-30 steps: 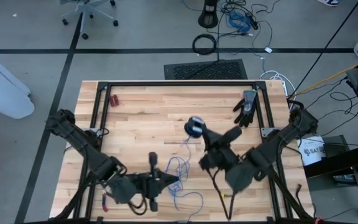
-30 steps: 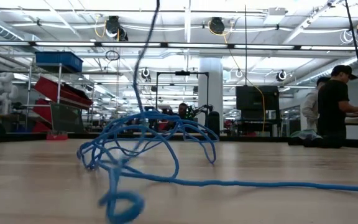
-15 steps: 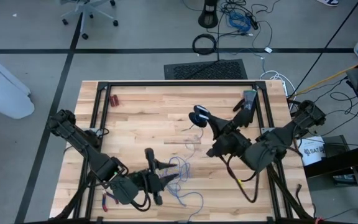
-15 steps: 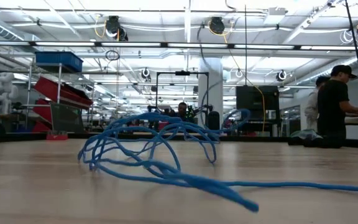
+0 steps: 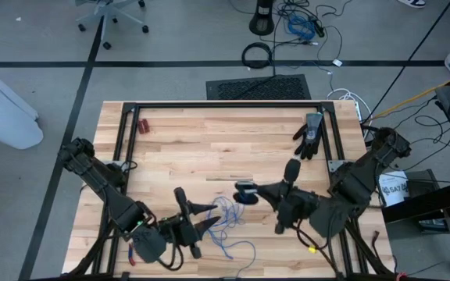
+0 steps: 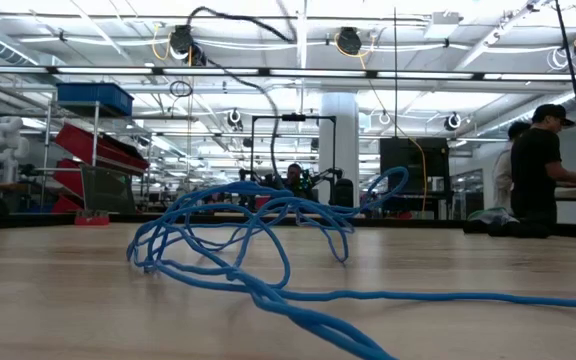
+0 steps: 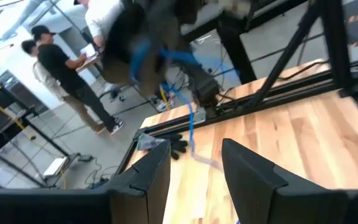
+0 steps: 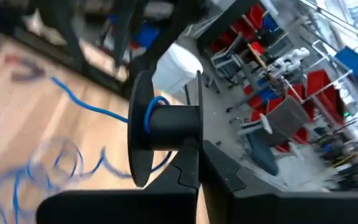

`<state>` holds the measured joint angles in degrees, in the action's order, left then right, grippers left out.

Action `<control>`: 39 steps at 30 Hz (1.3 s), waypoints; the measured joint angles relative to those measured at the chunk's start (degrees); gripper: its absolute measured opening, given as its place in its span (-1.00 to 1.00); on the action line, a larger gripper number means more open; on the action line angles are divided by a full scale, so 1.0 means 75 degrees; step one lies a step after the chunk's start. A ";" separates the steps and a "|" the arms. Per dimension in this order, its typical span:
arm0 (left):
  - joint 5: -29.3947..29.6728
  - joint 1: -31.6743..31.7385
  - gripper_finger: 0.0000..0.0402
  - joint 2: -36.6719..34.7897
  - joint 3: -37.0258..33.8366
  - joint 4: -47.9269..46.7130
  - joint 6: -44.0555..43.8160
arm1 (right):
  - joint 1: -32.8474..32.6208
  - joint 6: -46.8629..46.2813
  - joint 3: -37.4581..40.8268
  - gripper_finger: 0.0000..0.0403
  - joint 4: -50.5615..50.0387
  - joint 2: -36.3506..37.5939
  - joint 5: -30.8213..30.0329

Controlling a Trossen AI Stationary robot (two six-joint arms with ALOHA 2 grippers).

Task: Coil cords
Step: Coil the blue wire onto a spool

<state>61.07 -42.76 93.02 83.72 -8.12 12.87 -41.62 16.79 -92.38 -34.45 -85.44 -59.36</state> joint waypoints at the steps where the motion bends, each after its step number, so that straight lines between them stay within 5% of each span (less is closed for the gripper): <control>1: -0.0003 -0.0039 -0.25 -0.0004 0.0000 0.0019 0.0006 | -0.0098 0.0025 0.0000 -1.00 -0.0285 -0.0049 -0.0182; 8: -0.0010 -0.0068 -0.25 -0.0004 0.0000 0.0024 0.0121 | -0.0473 0.0272 0.0000 -1.00 -0.2038 -0.0642 -0.2247; 18: -0.0089 0.0144 -0.25 -0.0009 0.0000 0.0611 0.2928 | -0.0377 0.1191 0.0001 -1.00 -0.1943 -0.1062 -0.2917; 26: -0.0109 0.0515 -0.25 -0.0012 0.0000 0.2363 0.5282 | -0.0287 0.2193 0.0000 -1.00 -0.1094 -0.1062 -0.2925; 32: -0.0309 0.1059 -0.25 -0.0024 0.0000 0.2314 0.5087 | -0.0152 0.3063 0.0000 -1.00 -0.0228 -0.1059 -0.2853; 39: -0.0884 0.1348 -0.25 -0.0028 0.0000 0.1562 0.3857 | -0.0134 0.2518 0.0001 -1.00 -0.0172 -0.1056 -0.2646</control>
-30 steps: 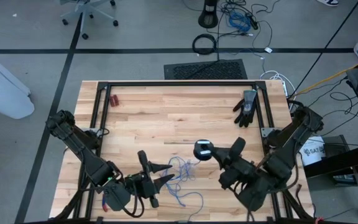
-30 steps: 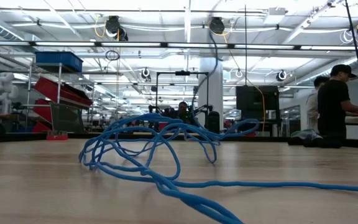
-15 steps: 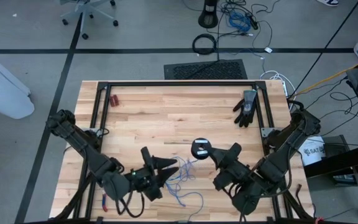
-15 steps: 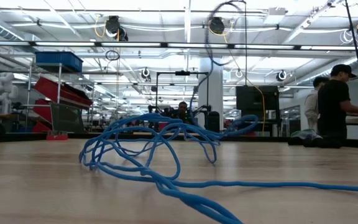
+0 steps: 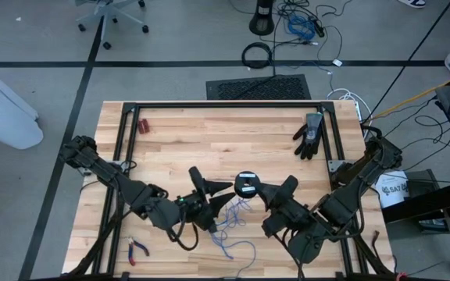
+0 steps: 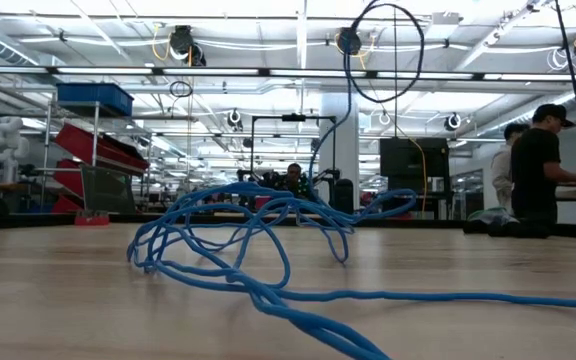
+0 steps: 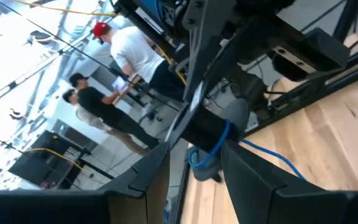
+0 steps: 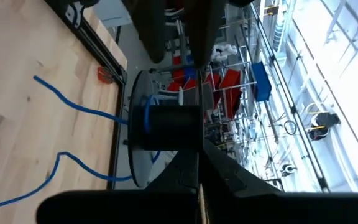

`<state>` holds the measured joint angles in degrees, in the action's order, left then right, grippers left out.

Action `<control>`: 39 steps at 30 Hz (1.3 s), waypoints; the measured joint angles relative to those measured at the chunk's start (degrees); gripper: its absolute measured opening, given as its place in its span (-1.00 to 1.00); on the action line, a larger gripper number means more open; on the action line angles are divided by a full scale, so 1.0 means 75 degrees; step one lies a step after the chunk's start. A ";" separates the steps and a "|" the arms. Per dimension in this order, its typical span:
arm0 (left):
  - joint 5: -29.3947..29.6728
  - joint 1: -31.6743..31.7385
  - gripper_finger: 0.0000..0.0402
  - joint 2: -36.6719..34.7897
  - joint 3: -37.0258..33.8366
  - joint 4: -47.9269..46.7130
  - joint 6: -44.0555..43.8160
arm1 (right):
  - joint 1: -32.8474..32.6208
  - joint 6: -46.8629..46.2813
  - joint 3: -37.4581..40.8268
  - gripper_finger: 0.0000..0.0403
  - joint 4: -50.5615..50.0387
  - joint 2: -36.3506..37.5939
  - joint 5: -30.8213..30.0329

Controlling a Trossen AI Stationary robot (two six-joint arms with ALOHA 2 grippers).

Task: Coil cords
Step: Coil the blue wire onto a spool

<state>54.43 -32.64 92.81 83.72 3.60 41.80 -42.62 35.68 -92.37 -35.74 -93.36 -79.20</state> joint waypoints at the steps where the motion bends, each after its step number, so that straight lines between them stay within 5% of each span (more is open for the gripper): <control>1: -0.0001 0.0002 -0.25 -0.0002 0.0000 -0.0114 -0.0126 | -0.0035 -0.0070 0.0001 -1.00 -0.0001 0.0000 0.0002; 13: 0.0037 -0.0278 -0.25 -0.0002 0.0000 -0.1597 -0.2061 | -0.0118 -0.0636 -0.0001 -1.00 0.0109 0.0006 0.0007; 25: 0.0691 -0.1021 -0.25 -0.0194 0.0000 -0.1520 -0.1725 | -0.0074 -0.2051 -0.0001 -1.00 0.0031 0.0006 0.0251; 39: 0.0554 -0.0994 -0.25 -0.0241 0.0000 -0.1049 -0.1722 | -0.0065 -0.2228 -0.0001 -1.00 0.0067 0.0006 0.1869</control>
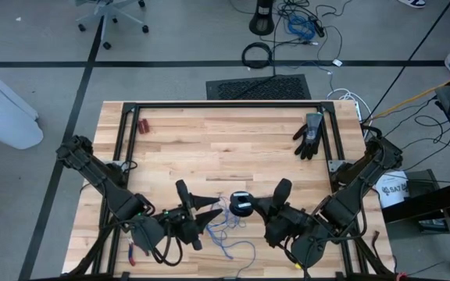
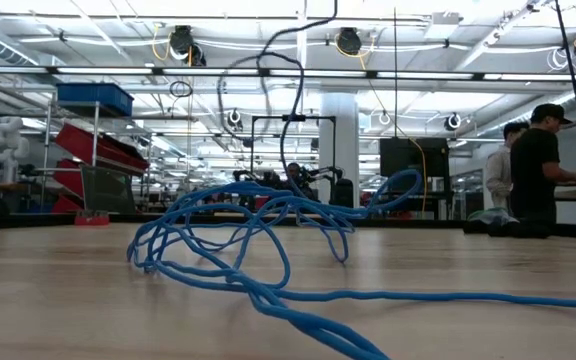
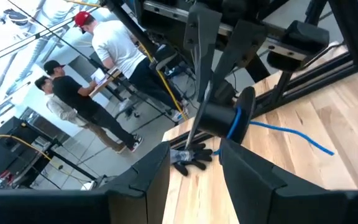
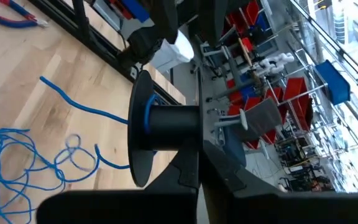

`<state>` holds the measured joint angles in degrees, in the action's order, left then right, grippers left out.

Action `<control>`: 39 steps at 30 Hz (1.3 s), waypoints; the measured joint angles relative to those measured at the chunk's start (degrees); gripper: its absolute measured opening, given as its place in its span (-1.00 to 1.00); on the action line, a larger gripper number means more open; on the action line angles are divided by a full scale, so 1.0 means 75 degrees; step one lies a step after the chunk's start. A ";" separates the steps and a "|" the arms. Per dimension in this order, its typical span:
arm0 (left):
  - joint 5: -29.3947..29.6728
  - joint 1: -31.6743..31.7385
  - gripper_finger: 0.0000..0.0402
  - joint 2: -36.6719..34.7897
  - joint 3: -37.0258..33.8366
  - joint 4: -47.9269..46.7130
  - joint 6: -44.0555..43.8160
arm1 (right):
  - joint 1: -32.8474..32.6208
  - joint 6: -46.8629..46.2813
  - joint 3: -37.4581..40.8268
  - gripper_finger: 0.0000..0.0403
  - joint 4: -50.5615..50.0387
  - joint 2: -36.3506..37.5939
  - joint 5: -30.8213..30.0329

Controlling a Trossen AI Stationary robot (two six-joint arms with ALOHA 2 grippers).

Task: Coil cords
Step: Coil the blue wire onto a spool

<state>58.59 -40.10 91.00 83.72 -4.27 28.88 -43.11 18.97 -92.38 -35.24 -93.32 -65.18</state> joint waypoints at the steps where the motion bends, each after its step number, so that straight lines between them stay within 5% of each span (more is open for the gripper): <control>1: -0.0059 0.0012 -0.25 0.0000 0.0000 -0.0006 0.0000 | 0.0002 -0.0048 0.0001 -1.00 0.0011 0.0000 0.0074; 8: -0.1564 0.0292 -0.25 0.0000 0.0000 -0.0024 -0.0183 | 0.0001 -0.0202 0.0000 -1.00 0.0130 0.0000 0.0141; 24: -0.2204 0.0630 -0.25 0.0312 0.0000 -0.0242 -0.1008 | -0.0024 -0.1872 0.0000 -1.00 0.0083 -0.0030 0.0980; 39: -0.2594 0.0880 -0.25 0.0332 0.0000 -0.0110 -0.0825 | -0.0062 -0.1725 0.0000 -1.00 -0.0060 -0.0504 0.0890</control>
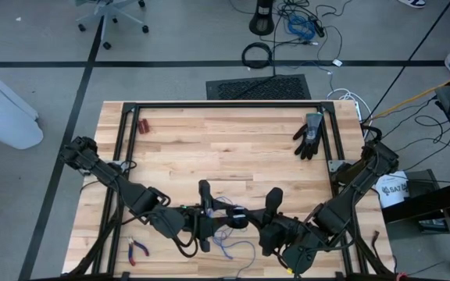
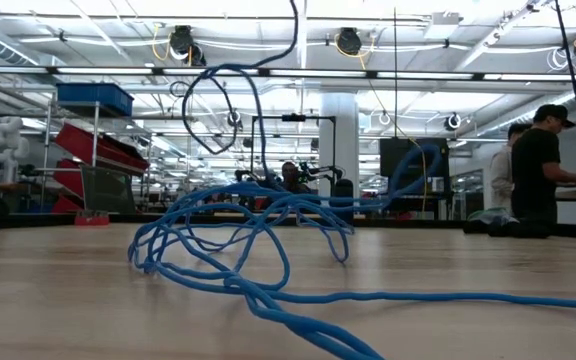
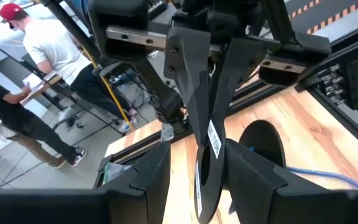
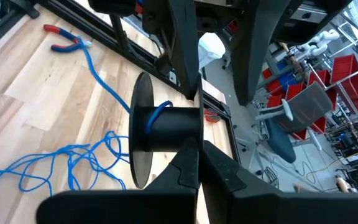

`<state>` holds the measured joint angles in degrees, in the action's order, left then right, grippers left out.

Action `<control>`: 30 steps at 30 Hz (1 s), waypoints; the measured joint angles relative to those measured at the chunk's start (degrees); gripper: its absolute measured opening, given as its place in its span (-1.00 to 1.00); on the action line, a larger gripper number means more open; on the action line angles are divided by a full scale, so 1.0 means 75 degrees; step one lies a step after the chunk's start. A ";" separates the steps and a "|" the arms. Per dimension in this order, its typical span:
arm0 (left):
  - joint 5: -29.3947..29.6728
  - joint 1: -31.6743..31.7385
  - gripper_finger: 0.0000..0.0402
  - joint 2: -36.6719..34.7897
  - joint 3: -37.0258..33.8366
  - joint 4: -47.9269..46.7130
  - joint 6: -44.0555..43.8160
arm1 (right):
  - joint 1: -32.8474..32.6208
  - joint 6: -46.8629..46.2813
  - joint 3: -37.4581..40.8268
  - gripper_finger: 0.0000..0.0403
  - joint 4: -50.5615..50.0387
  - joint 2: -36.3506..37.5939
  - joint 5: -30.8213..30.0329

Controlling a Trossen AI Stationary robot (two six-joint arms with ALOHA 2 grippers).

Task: Coil cords
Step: Coil the blue wire onto a spool

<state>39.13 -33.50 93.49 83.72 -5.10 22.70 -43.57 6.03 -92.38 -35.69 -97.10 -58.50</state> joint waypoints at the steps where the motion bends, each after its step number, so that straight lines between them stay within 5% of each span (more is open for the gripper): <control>1: -0.0003 0.0000 -0.25 0.0000 0.0000 -0.0056 -0.0067 | 0.0000 0.0086 0.0000 -1.00 0.0008 0.0000 0.0003; 30: 0.0205 -0.0056 -0.25 0.0000 0.0000 -0.0829 -0.0387 | -0.0108 -0.0083 0.0000 -1.00 0.0161 -0.0006 0.0004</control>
<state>40.67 -33.91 93.49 83.72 -11.32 19.79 -44.38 5.41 -92.38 -34.48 -97.14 -58.47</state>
